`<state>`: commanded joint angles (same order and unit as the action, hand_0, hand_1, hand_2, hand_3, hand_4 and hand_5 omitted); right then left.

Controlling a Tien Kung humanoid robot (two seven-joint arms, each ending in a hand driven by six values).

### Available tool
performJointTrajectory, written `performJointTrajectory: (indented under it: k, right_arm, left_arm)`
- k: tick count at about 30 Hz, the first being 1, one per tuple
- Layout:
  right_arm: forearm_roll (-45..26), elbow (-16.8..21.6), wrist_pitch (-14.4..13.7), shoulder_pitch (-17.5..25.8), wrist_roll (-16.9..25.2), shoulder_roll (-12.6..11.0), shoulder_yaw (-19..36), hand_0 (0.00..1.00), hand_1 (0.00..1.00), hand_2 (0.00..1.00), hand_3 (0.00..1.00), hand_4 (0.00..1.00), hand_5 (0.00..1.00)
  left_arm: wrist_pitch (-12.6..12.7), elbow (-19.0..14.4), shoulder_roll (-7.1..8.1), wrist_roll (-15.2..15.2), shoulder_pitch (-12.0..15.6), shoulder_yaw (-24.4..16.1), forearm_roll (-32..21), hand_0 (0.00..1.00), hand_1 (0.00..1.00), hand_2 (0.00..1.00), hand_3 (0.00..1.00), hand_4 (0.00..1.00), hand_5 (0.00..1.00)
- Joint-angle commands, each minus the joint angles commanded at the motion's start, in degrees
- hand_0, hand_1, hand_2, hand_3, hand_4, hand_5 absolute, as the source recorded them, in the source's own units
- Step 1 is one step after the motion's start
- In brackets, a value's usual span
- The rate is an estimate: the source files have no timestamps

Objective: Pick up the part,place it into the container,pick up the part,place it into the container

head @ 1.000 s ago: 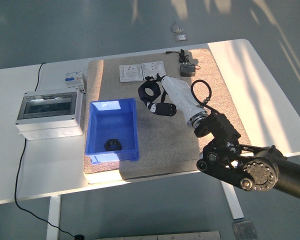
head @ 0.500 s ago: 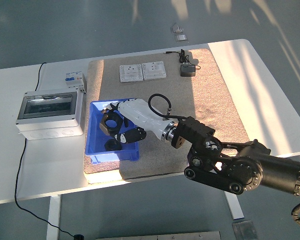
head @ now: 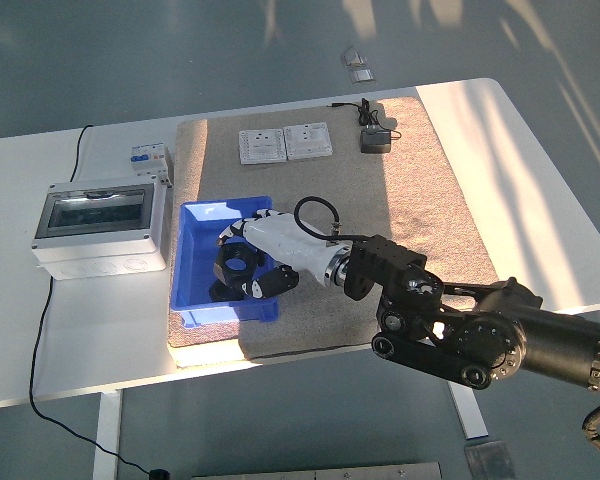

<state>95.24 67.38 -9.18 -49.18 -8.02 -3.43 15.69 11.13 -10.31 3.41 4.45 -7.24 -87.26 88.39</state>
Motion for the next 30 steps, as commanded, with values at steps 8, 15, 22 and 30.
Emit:
performJointTrajectory:
  k: [8, 15, 22, 30]
  right_arm:
    - [0.6, -0.2, -0.3, 0.1, -1.1, -0.4, 0.9, 0.998, 0.954, 0.928, 0.820, 0.449, 0.283]
    - [1.4, -0.8, -2.5, 0.3, -1.0, -0.6, 1.2, 0.998, 0.998, 0.985, 0.893, 0.532, 0.356]
    - [0.6, -1.1, -8.2, 1.2, 2.5, -1.4, 2.7, 0.998, 0.998, 0.994, 0.998, 0.571, 0.377]
    - [-8.8, 3.2, -19.5, 9.4, 12.6, -7.6, 14.1, 0.998, 0.995, 0.971, 0.998, 0.608, 0.390]
  left_arm:
    - [-0.1, 0.0, 0.17, -0.4, -0.2, 1.5, -1.4, 0.669, 0.660, 0.712, 0.601, 0.626, 0.678]
    - [-0.2, 0.0, 0.58, -0.4, -0.2, 2.3, -2.0, 0.669, 0.660, 0.711, 0.601, 0.628, 0.676]
    - [-0.4, 0.0, 0.68, -0.5, -0.2, 2.6, -2.0, 0.669, 0.660, 0.711, 0.599, 0.630, 0.671]
    - [-0.4, 0.0, 0.49, -0.8, -0.1, 2.8, -1.6, 0.669, 0.659, 0.711, 0.599, 0.630, 0.670]
